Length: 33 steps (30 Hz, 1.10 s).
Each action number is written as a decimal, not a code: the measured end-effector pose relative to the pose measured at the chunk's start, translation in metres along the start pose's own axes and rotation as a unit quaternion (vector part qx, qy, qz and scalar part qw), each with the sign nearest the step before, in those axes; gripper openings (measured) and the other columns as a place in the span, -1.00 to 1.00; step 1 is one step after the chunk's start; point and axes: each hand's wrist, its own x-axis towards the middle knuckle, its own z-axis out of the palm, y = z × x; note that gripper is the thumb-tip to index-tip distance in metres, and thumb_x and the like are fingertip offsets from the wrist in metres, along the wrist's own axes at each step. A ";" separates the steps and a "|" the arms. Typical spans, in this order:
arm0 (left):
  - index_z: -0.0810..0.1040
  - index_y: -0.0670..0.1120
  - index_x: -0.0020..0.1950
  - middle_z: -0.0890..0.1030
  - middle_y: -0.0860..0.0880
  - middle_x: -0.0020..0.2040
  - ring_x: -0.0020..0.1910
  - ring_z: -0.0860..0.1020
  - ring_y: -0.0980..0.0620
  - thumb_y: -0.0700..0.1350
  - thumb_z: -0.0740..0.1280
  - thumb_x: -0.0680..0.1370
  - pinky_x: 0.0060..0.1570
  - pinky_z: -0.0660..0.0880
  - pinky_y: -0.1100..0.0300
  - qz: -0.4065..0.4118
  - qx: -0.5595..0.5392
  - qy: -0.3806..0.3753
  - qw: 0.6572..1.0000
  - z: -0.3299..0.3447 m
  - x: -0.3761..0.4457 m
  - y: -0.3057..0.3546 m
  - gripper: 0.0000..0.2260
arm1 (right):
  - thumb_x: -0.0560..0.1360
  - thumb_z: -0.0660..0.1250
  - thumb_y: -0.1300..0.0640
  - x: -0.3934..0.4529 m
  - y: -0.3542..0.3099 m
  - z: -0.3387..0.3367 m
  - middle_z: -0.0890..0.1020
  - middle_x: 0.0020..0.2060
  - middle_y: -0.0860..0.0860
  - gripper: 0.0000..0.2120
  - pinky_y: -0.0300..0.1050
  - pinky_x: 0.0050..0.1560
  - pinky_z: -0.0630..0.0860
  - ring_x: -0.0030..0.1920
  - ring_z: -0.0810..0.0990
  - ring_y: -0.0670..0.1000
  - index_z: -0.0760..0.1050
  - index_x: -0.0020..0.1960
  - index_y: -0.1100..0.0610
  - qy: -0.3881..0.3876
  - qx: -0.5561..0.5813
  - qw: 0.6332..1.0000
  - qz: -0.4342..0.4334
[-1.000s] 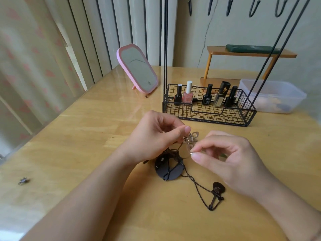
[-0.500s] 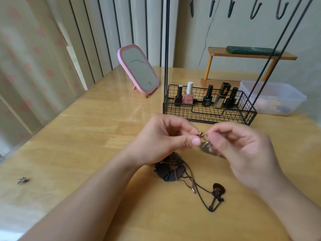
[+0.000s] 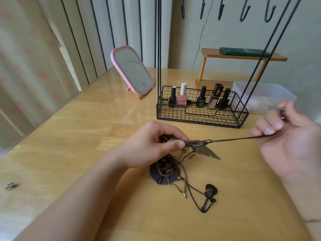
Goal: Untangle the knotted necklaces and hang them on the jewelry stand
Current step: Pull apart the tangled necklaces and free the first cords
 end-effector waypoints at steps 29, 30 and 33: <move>0.49 -0.13 -0.05 0.61 -0.06 -0.24 -0.32 0.51 0.11 -0.24 0.21 0.66 -0.28 0.47 0.32 -0.044 -0.142 0.063 0.987 0.003 0.002 0.004 -0.88 | 0.44 0.25 -0.38 -0.015 0.016 0.003 0.53 -0.04 -0.17 -0.55 -0.30 -0.10 0.48 -0.14 0.58 -0.05 0.59 -0.35 -0.06 -0.319 -0.469 0.821 -0.060; 0.49 -0.13 -0.05 0.60 -0.03 -0.25 -0.32 0.50 0.10 -0.23 0.21 0.65 -0.29 0.47 0.32 -0.045 -0.146 0.058 0.987 0.003 0.002 0.003 -0.88 | 0.47 0.24 -0.40 -0.015 0.015 0.003 0.58 -0.05 -0.11 -0.51 -0.33 -0.01 0.48 -0.05 0.61 -0.05 0.56 -0.36 -0.02 -0.317 -0.433 0.842 -0.055; 0.49 -0.13 -0.02 0.60 0.02 -0.27 -0.31 0.51 0.05 -0.21 0.20 0.65 -0.31 0.49 0.29 -0.046 -0.162 0.044 0.985 0.004 0.002 0.003 -0.90 | 0.52 0.26 -0.30 -0.019 0.016 0.007 0.59 -0.33 0.03 -0.50 -0.12 0.09 0.56 -0.10 0.65 0.06 0.50 -0.38 0.06 -0.315 -0.323 0.892 -0.014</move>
